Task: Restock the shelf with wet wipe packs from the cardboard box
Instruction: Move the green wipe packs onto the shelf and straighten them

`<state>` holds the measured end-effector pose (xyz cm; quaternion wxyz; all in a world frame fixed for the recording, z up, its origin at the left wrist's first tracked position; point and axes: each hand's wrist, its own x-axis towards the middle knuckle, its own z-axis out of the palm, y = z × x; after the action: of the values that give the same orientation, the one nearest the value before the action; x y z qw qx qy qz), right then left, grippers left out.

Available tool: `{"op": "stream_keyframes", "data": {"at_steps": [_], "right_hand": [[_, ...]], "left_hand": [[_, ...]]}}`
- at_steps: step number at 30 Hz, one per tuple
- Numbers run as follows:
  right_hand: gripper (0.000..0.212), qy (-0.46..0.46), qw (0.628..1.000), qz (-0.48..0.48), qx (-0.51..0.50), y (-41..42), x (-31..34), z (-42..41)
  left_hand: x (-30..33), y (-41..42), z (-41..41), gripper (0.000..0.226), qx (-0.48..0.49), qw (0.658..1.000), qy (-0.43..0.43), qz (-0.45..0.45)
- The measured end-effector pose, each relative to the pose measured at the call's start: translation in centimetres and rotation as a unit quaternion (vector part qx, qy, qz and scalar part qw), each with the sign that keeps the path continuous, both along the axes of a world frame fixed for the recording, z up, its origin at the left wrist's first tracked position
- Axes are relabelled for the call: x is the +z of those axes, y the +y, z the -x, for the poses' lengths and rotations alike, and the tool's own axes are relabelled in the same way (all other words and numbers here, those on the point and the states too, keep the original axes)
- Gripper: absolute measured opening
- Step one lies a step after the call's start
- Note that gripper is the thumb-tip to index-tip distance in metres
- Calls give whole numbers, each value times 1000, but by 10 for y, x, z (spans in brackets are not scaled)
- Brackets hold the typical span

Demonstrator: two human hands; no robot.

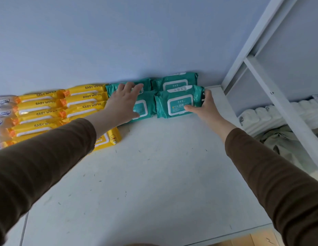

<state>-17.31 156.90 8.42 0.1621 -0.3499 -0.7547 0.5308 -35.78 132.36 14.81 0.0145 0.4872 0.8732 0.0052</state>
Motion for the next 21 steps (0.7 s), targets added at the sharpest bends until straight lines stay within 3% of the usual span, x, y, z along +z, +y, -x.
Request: {"op": "stream_keyframes", "data": {"at_steps": [4,10,16,19,21], "right_hand": [[90,-28,998,-54,-21,5,1,-5],[64,-16,997,-11,79,9,11,1],[44,-29,995,34,93,21,10,-1],[44,-21,997,2,74,9,6,5],[55,-16,998,-23,55,12,-5,10]], "left_hand": [[-1,32,-30,93,-46,993,6,-113],[-29,69,-43,114,-58,995,80,2],[-35,86,-37,113,-39,990,138,12],[-42,81,-36,112,-43,986,160,7],[-45,80,-34,112,-39,985,167,11]]}}
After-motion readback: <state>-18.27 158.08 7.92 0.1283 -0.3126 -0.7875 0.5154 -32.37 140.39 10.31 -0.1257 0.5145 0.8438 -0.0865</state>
